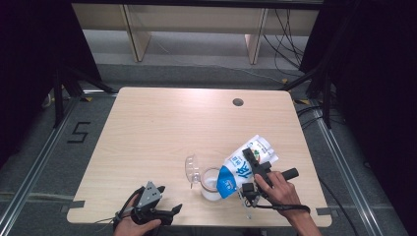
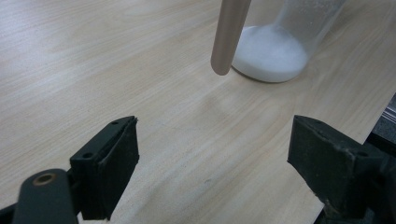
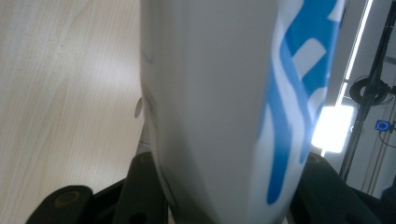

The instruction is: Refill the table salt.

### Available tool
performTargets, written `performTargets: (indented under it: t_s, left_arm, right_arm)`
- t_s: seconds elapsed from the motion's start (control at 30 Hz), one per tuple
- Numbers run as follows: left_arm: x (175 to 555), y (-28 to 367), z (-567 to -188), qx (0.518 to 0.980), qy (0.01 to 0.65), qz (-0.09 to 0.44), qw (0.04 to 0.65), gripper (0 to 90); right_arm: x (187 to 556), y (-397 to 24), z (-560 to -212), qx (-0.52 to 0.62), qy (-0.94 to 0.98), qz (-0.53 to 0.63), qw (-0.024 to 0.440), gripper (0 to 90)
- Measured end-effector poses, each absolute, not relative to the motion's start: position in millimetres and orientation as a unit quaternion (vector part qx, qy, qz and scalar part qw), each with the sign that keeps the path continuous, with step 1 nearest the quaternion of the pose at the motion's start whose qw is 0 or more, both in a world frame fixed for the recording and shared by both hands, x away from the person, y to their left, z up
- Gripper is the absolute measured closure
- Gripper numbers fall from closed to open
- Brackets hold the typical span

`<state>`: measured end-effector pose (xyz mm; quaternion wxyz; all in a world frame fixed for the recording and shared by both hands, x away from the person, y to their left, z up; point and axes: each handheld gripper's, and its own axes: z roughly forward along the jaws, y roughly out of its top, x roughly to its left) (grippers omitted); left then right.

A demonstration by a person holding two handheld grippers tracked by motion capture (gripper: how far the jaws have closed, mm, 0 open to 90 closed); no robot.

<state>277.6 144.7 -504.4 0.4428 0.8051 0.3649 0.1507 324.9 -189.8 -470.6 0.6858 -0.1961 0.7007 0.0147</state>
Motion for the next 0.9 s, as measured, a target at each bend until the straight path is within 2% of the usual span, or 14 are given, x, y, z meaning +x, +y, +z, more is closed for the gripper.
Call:
performTargets:
  t_s: [0.9]
  left_arm:
    - [278.2, 145.4, -504.4, 0.807, 0.362, 0.149, 0.442, 15.8]
  right_arm:
    - [325.1, -188.5, -469.4, -0.207, 0.697, 0.011, 0.687, 64.2]
